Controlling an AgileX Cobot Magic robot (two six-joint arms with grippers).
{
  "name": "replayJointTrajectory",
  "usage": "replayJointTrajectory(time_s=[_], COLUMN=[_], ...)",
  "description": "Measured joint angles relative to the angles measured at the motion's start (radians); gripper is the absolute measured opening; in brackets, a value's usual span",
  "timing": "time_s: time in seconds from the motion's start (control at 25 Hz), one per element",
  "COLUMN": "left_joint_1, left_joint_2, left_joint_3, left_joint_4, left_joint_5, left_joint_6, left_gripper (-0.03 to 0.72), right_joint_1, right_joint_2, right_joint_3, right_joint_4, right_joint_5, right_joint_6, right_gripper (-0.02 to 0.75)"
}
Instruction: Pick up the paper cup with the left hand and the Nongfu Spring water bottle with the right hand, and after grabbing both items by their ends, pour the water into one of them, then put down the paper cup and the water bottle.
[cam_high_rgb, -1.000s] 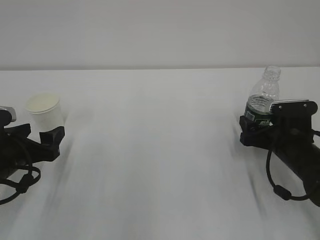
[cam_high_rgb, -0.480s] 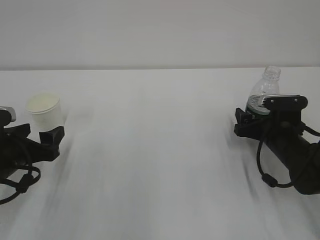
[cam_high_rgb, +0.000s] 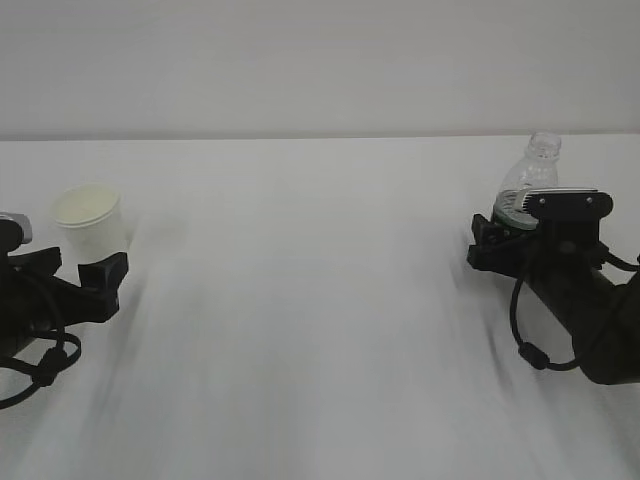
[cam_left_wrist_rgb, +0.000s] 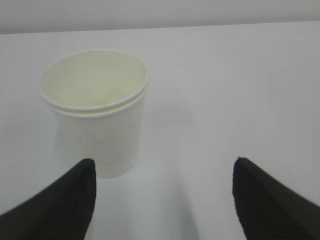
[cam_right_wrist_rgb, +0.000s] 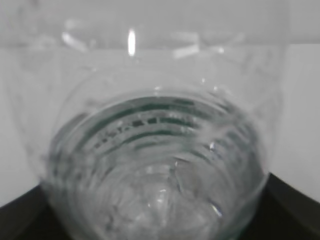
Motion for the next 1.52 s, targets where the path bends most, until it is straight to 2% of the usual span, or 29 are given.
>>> replayJointTrajectory(time_s=[0.4, 1.04, 1.28, 1.52], left_joint_1=[0.0, 0.0, 0.0, 0.0], left_joint_2=[0.0, 0.0, 0.0, 0.0], left_joint_3=[0.0, 0.0, 0.0, 0.0], left_joint_4=[-0.002, -0.003, -0.004, -0.019], left_joint_5=[0.0, 0.0, 0.0, 0.0], left_joint_6=[0.0, 0.0, 0.0, 0.0], left_gripper=[0.61, 0.593, 0.591, 0.591], right_joint_1=[0.0, 0.0, 0.0, 0.0], right_joint_2=[0.0, 0.0, 0.0, -0.087], right_joint_3=[-0.026, -0.026, -0.016, 0.083], right_joint_4=[0.007, 0.014, -0.001, -0.032], right_joint_5=[0.0, 0.0, -0.007, 0.027], right_joint_6=[0.0, 0.0, -0.048, -0.1], right_gripper=[0.619, 0.412, 0.396, 0.396])
